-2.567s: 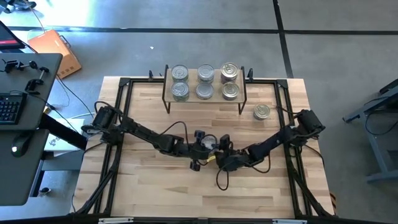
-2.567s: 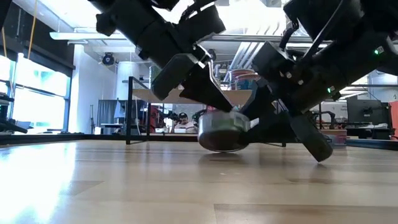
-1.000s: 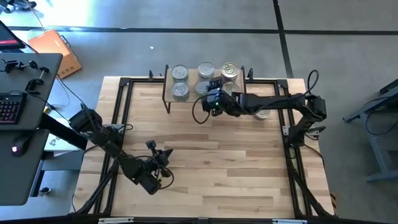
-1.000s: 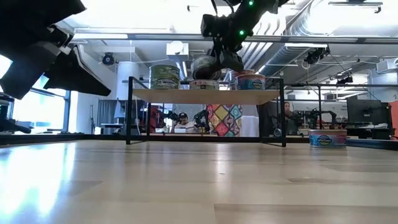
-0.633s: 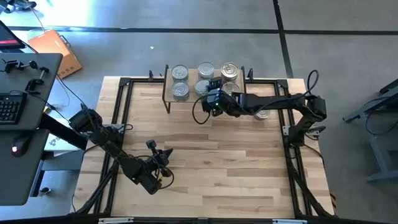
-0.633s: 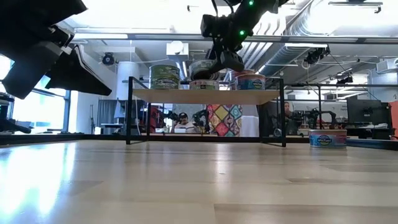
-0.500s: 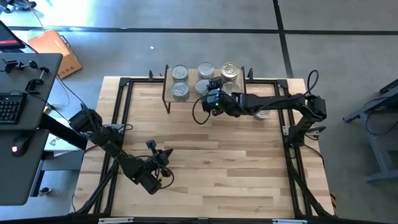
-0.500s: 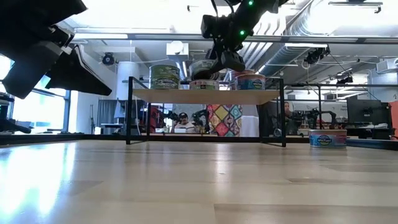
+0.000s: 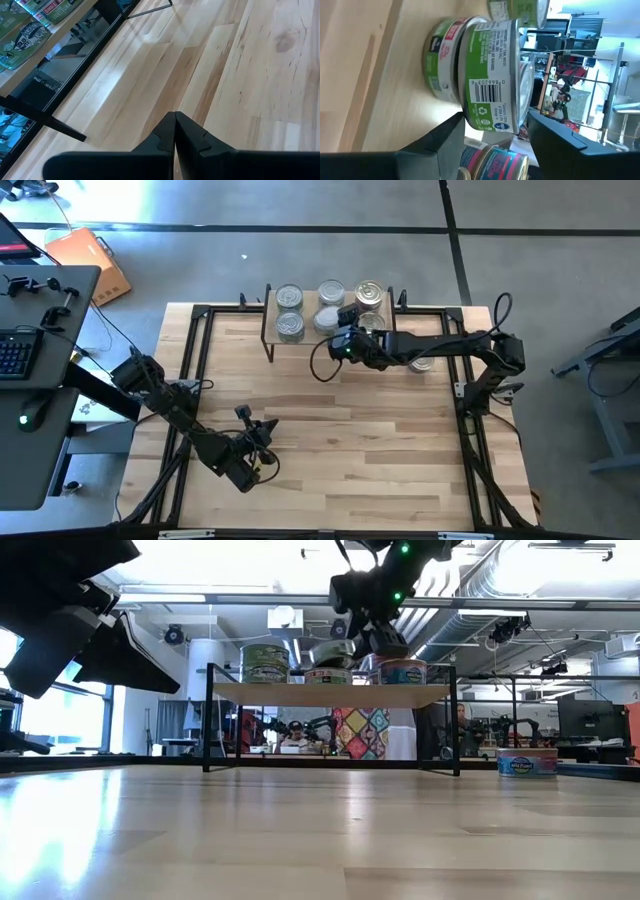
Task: Stack canned seafood by type on shelf
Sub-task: Stack the light green tuna can on top of the bottom light green tuna can on the shelf
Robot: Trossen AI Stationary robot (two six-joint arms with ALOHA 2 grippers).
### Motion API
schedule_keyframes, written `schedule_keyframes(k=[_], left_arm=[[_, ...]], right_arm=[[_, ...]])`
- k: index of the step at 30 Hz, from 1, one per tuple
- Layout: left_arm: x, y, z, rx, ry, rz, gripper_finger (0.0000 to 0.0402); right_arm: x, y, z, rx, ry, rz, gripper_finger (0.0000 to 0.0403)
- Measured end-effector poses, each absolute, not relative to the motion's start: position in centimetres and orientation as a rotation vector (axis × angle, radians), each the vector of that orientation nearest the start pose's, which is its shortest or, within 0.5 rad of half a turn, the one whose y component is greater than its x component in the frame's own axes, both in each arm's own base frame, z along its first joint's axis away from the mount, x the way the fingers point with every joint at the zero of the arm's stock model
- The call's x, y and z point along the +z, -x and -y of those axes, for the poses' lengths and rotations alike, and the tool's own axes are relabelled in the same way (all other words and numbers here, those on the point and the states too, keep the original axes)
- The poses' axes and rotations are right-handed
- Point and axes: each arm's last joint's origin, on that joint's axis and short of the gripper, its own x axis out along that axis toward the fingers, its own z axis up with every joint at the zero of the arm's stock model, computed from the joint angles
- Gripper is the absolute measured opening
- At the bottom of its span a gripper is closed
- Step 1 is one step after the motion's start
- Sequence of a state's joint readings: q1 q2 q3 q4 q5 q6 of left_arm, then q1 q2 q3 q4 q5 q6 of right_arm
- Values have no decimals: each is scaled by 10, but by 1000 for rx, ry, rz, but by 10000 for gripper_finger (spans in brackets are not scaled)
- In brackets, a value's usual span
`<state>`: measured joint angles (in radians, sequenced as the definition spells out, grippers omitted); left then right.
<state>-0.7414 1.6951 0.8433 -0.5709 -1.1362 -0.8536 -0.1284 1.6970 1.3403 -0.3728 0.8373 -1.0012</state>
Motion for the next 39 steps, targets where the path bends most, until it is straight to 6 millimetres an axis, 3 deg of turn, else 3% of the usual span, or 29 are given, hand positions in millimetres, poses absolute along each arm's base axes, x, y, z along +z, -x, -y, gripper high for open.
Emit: schedule_keyframes(k=[10,18,30,39], left_arm=[[142,-218,164,611,-352,-598,0],[142,-219,165,604,-356,-597,0],[142,-219,165,603,-353,-598,0],[142,-219,165,602,-353,-597,0]], right_arm=[[277,-362,68,-461,1128,-1124,207],[278,-362,67,-450,1118,-1109,249],[323,-361,66,-563,1006,-950,259],[318,-358,62,-451,1002,-982,260]])
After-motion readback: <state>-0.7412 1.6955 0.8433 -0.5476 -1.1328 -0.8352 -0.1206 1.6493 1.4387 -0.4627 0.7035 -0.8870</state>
